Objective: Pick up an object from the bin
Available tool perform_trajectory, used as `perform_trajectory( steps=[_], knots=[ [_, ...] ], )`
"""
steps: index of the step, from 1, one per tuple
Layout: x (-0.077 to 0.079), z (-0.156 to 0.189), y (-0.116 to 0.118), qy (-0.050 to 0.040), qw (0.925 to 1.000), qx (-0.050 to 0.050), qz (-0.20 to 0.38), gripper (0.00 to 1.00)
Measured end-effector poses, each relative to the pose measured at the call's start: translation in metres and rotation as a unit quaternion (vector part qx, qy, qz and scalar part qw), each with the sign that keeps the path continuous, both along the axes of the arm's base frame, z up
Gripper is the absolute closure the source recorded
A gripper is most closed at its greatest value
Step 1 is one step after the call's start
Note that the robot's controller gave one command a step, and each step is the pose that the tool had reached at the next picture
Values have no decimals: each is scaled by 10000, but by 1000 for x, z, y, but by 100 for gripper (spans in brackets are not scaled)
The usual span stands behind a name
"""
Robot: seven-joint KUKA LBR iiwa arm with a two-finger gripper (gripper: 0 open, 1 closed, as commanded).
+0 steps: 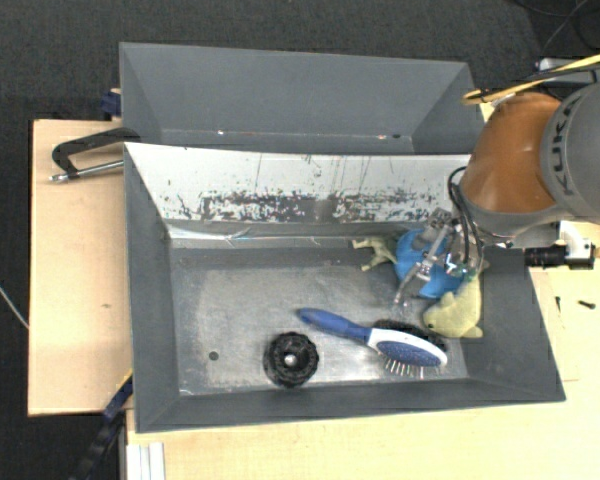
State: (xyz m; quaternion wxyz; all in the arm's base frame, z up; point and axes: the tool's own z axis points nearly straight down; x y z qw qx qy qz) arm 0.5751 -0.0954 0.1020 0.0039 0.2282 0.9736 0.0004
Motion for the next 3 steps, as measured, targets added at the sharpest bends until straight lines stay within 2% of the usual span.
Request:
perform_trajectory(
  steps=[1, 2, 3],
  knots=[
    [-7, 11, 27, 27, 9954, 16, -952, 0],
    [-42, -31, -11, 23, 9694, 21, -2456, 0],
    [-41, -30, -10, 21, 9696, 18, -2445, 0]
  ],
)
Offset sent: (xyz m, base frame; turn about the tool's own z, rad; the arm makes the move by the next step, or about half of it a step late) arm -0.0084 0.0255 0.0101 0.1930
